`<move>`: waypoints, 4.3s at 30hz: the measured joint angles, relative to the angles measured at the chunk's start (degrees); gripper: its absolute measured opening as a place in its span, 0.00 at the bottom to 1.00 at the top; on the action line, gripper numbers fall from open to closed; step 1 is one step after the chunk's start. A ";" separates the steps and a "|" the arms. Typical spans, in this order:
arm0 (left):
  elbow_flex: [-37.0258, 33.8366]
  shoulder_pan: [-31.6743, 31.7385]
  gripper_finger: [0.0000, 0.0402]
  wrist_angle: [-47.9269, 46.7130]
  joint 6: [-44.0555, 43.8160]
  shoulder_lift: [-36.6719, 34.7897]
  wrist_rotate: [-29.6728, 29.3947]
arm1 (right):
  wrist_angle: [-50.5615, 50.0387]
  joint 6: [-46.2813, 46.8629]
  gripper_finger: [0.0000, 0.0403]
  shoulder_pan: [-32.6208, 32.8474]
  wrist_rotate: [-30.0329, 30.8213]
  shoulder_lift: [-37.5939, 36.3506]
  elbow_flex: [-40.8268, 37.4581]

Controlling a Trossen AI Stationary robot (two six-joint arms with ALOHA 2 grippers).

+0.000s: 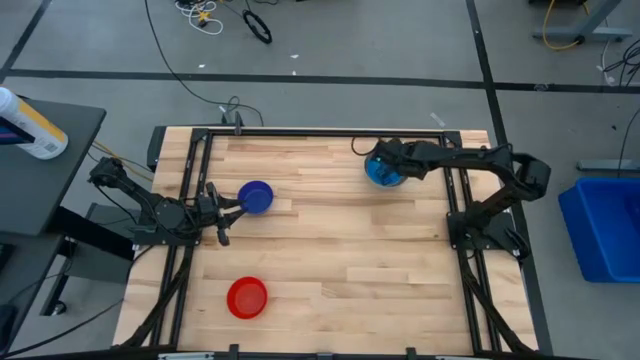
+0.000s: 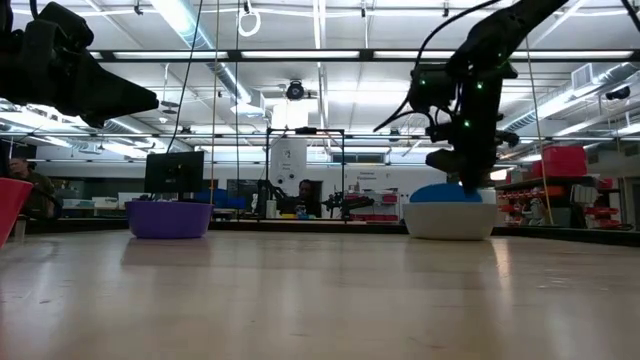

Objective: Nest bowls inside each other
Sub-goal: Stack the light blue bowl on the yellow bowl, then stack the blue bowl on the light blue bowl

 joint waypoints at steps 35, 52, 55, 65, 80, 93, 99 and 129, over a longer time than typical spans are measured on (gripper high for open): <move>0.02 0.00 0.29 -0.07 -1.80 0.01 0.44 | 10.38 -5.24 0.59 -6.57 -15.51 -2.37 -0.11; 11.74 12.24 0.46 -17.45 -24.25 29.39 22.06 | 24.44 -4.57 0.57 21.10 -22.77 -16.51 -0.02; 18.10 15.08 0.54 -21.18 -22.19 35.22 24.26 | 22.42 -3.01 0.59 25.57 -19.56 -16.51 -0.02; 30.11 25.86 0.57 -30.64 -18.10 53.15 36.03 | 15.72 1.33 0.56 37.22 -11.33 -16.48 -0.02; 30.46 32.61 0.56 -26.60 -15.44 63.63 35.62 | 28.25 -6.14 0.46 64.34 20.55 -17.56 -5.33; 30.38 36.06 0.56 -21.10 -11.89 63.63 37.41 | 104.02 -12.31 0.34 75.85 41.70 -23.08 -45.17; 30.38 36.06 0.55 -18.99 -11.12 63.63 37.38 | 109.71 3.85 0.33 75.85 34.01 -22.90 -52.72; 30.36 36.35 0.55 -15.27 -10.51 63.60 37.34 | 50.46 -30.63 0.34 69.21 -8.36 -86.56 -47.23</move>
